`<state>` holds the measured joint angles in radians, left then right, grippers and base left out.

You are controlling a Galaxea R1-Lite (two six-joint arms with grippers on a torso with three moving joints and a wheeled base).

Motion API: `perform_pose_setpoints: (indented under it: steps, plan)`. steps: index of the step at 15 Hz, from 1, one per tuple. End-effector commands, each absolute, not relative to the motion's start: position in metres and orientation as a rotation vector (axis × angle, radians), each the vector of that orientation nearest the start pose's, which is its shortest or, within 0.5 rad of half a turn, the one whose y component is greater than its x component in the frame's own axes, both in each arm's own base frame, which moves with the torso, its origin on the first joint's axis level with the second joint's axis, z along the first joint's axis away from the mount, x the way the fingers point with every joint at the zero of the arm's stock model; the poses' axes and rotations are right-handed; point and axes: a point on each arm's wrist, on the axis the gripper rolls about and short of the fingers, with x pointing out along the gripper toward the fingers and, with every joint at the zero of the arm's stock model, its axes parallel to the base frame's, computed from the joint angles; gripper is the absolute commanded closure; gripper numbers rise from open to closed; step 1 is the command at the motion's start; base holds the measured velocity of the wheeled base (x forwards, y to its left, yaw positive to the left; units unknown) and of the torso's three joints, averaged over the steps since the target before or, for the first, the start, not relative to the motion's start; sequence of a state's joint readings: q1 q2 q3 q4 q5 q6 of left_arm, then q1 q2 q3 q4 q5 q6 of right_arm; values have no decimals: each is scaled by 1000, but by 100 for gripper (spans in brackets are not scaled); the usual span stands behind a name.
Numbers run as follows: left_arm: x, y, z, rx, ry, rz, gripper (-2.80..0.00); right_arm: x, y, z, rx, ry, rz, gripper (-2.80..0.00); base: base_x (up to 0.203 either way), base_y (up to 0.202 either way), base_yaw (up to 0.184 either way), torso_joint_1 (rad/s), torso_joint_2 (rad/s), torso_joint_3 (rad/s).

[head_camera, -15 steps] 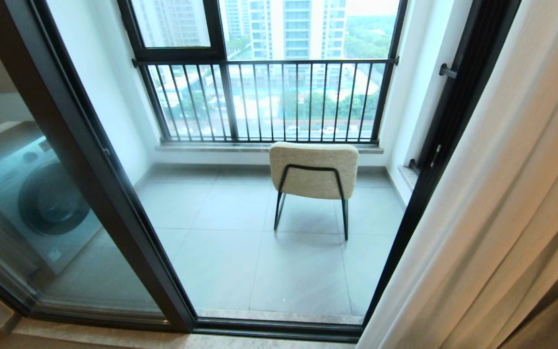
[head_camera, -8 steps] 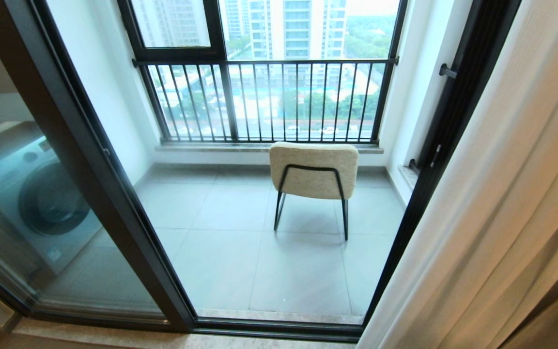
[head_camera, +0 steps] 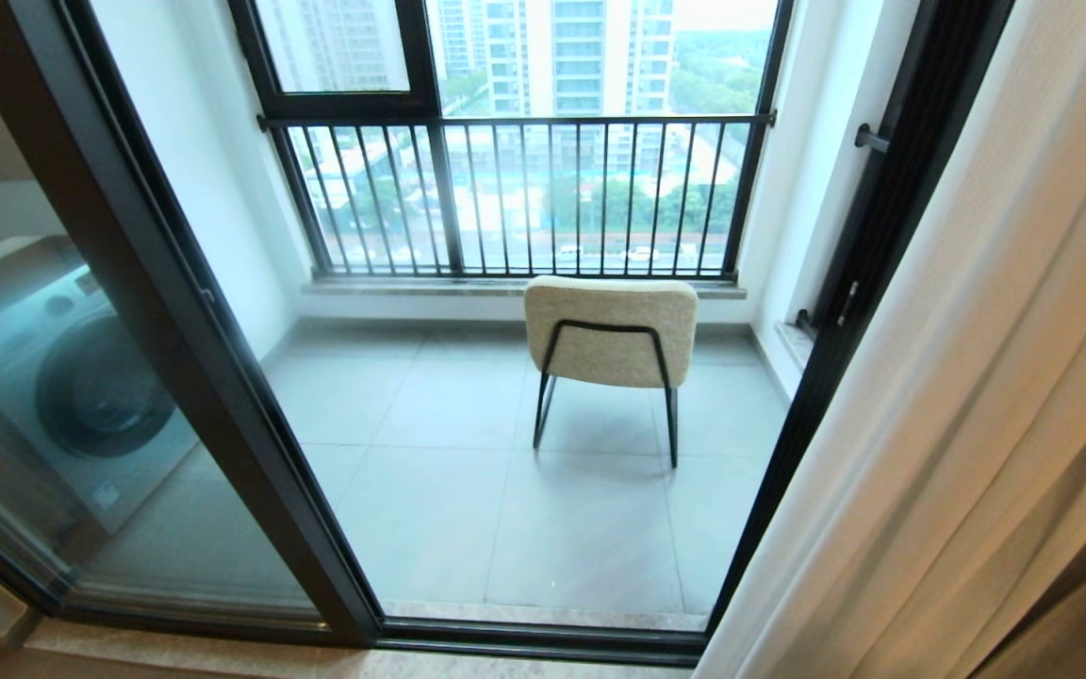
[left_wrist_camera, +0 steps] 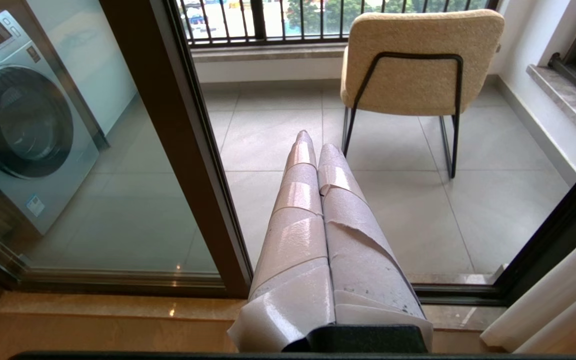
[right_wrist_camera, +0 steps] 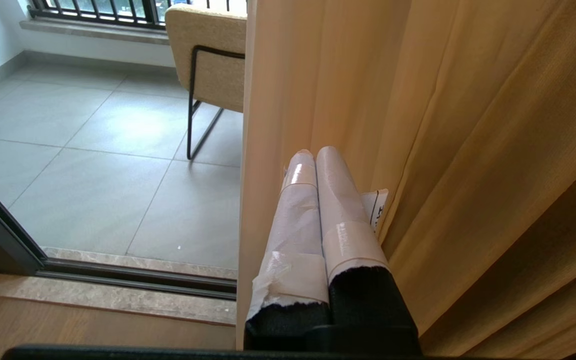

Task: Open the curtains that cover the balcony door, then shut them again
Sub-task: Close the inner curtains on both sides

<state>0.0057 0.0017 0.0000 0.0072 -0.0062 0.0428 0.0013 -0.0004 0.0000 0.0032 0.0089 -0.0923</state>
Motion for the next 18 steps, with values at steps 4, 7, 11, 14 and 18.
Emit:
perform_pose_setpoints:
  steps: [4, 7, 11, 14, 18]
  plan:
    - [-23, 0, 75, 44, 9, 0, 0, -23, 0, 75, -100, 1, 17, 0, 0, 0, 0, 0, 0, 0]
    - [-23, 0, 75, 43, 11, 0, 0, -23, 1, 76, -176, -6, 50, 0, 0, 0, 0, 0, 0, 0]
    - [-23, 0, 75, 43, 11, 0, 0, -32, 1, 105, -208, -139, 37, 0, 0, 0, 0, 0, 0, 0]
    - [-23, 0, 75, 43, 11, 0, 0, -40, 1, 138, -209, -154, 34, 0, 0, 0, 0, 0, 0, 0]
    - [-23, 0, 75, 43, 11, 0, 0, -22, 0, 202, -209, -116, 7, 0, 0, 0, 0, 0, 0, 0]
